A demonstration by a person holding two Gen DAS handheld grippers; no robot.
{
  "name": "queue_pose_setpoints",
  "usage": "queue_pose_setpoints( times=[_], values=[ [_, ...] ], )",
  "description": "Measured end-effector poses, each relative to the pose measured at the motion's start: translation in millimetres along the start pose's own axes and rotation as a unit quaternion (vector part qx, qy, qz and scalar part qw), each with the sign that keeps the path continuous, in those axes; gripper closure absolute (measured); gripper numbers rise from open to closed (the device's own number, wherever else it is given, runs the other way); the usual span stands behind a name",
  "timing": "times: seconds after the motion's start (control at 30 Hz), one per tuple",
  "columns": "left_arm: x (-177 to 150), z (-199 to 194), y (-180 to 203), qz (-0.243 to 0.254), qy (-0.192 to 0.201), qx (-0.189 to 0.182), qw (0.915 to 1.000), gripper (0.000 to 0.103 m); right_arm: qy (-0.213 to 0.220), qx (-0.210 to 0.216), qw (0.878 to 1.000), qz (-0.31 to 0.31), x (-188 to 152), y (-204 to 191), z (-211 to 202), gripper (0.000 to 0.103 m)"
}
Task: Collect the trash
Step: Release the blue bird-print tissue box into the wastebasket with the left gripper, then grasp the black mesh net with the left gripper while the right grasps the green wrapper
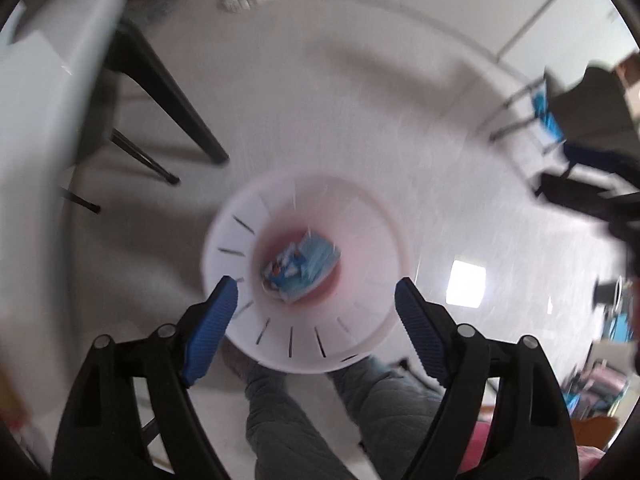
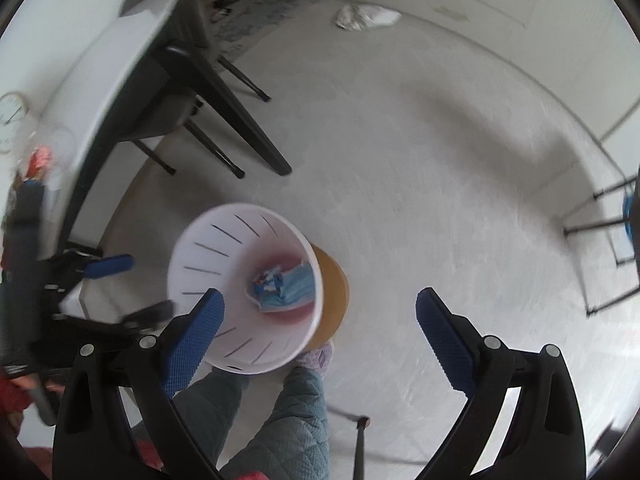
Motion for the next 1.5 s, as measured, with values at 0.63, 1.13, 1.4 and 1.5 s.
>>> queue_pose_setpoints(
  times=[0.63, 1.13, 1.4, 1.5],
  values=[
    [-201.8, -217.0, -228.6, -0.178, 0.069, 0.262, 0.9459, 0.008, 0.034, 0.19, 0.92, -0.341, 20.7, -341.3, -72.3, 0.007],
    [-264.5, -130.1, -274.7, -0.058, 0.032, 0.248, 0.9666, 0.043, -0.043, 0.178, 0.922, -0.34, -6.8, -448.9, -26.2, 0.007],
    [-271.2, -140.3, -303.7, -0.108, 0.057, 0.187, 0.9748, 0.086, -0.045, 0.179, 0.912, -0.366, -11.4, -478.4, -19.2, 0.008],
    [-271.6, -150.9, -314.4, -0.134, 0.075, 0.171, 0.9732, 0.087, -0.053, 0.187, 0.899, -0.392, -20.9, -496.3, -13.4, 0.013]
  ],
)
Point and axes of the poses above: each gripper's, at about its wrist camera, not at the fingertips, and z roughly the way its jaws point, y to its right, x to its top, the point moved 4 cm from there along z, roughly the way its jaws point, and after that the axes turned 3 degrees about z, right-handed, at the moved point
